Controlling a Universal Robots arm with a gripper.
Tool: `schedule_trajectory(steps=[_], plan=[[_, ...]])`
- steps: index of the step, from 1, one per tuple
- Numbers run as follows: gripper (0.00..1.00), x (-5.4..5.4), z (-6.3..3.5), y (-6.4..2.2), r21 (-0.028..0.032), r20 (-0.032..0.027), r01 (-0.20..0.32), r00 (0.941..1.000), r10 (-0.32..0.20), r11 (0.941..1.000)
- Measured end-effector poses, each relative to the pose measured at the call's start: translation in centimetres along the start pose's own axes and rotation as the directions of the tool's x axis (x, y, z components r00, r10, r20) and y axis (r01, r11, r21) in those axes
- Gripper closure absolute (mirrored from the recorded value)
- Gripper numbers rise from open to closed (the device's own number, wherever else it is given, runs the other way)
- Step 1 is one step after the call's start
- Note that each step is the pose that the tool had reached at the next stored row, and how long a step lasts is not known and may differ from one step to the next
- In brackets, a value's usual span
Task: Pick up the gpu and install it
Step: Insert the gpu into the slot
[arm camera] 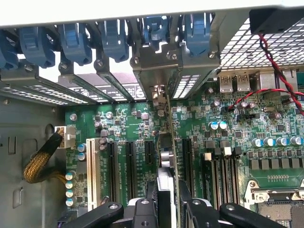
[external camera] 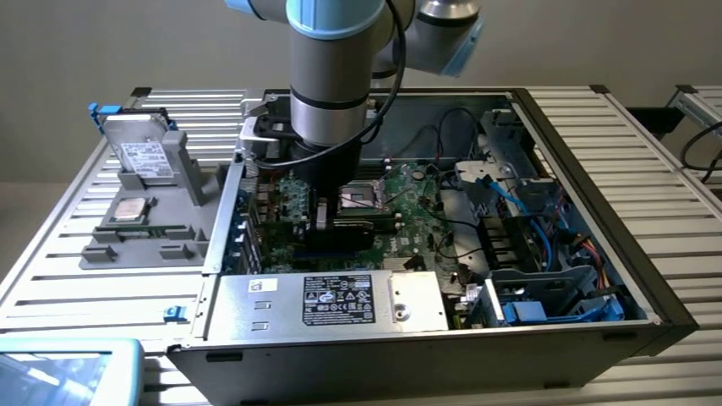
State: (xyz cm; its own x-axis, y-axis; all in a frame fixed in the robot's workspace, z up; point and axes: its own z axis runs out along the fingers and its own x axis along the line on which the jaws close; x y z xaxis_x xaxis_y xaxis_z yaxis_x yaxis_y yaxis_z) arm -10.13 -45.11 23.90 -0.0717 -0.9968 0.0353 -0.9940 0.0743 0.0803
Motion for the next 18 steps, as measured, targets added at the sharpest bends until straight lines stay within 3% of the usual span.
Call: schedule_trajectory(steps=[9, 18], plan=[[0.72, -0.01, -0.02, -0.29, 0.0, -0.0001, 0.002, 1.0, -0.002, 1.0], [0.72, 0.01, 0.11, 0.04, 0.002, -0.0004, 0.005, 1.0, -0.005, 1.0]])
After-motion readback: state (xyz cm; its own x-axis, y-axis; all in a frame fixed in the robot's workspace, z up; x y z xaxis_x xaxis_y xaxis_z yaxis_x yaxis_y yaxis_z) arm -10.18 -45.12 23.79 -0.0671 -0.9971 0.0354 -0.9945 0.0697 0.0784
